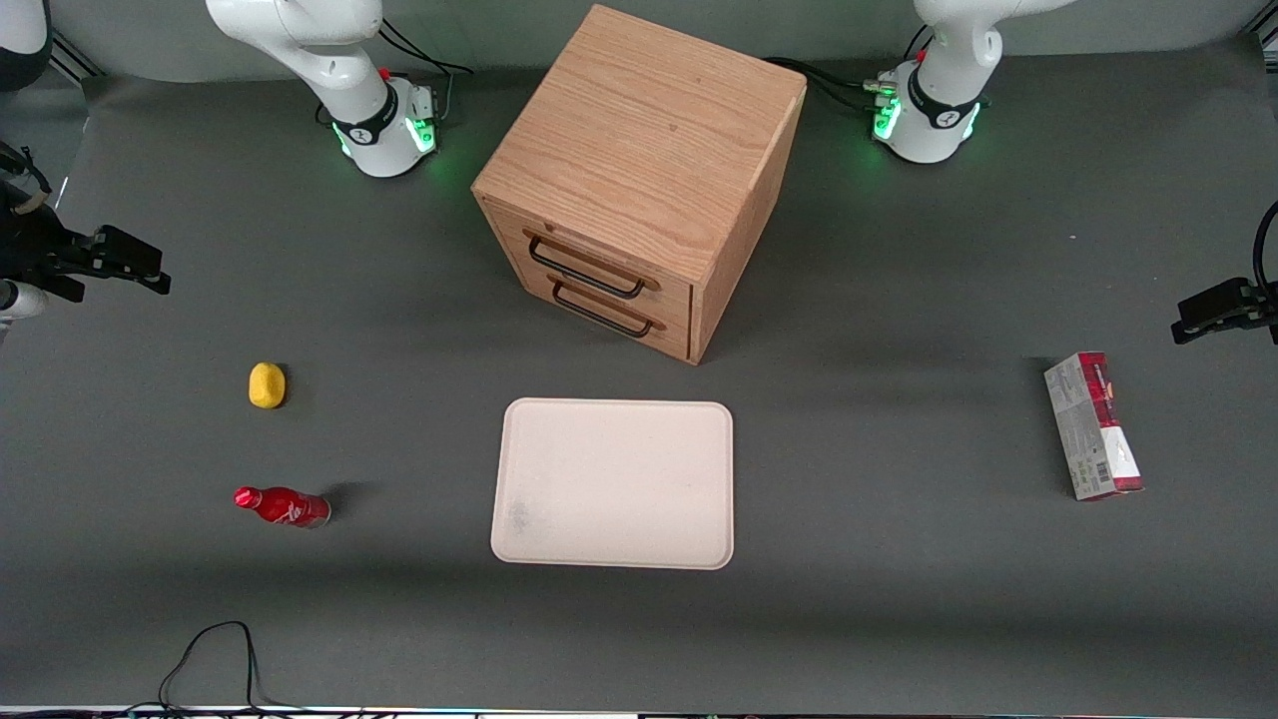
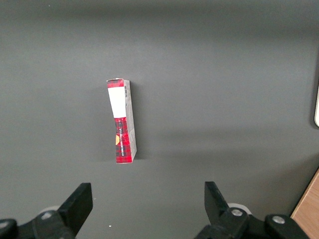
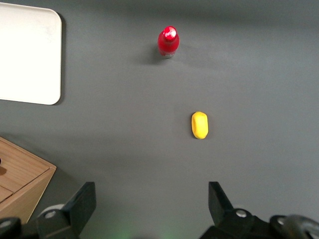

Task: Place coke bottle on tray
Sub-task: 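Move the open right gripper above the red Coca-Cola bottle, then lower the right gripper around the bottle's neck and close it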

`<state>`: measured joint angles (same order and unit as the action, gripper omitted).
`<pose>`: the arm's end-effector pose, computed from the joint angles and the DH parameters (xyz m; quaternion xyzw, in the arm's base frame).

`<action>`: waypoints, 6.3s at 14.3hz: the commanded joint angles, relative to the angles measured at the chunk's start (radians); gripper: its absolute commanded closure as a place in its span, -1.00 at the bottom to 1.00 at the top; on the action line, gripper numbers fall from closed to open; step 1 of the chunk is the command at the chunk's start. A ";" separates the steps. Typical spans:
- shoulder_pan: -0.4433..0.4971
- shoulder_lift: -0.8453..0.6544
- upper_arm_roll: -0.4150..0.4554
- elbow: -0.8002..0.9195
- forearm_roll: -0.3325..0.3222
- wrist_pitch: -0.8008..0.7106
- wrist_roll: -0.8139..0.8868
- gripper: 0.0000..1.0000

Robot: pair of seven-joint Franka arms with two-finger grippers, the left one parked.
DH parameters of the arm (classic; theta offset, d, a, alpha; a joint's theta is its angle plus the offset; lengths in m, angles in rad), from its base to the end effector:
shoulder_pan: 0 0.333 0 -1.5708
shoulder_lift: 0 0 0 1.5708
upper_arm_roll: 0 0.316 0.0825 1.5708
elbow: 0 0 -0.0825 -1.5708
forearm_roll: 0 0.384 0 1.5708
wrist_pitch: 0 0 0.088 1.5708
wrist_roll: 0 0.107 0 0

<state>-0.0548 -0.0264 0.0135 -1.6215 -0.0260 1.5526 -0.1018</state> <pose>0.5428 -0.0252 0.6136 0.9992 0.0303 -0.0221 0.0116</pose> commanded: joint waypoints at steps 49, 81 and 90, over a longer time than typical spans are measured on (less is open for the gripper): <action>-0.004 0.573 0.006 0.554 0.003 0.034 -0.115 -1.00; 0.001 0.688 0.005 0.286 0.008 0.432 -0.090 -1.00; -0.004 0.666 -0.001 0.209 0.008 0.477 -0.090 -1.00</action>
<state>-0.0626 0.6824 0.0175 -1.3651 -0.0246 2.0136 -0.2106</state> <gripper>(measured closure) 0.000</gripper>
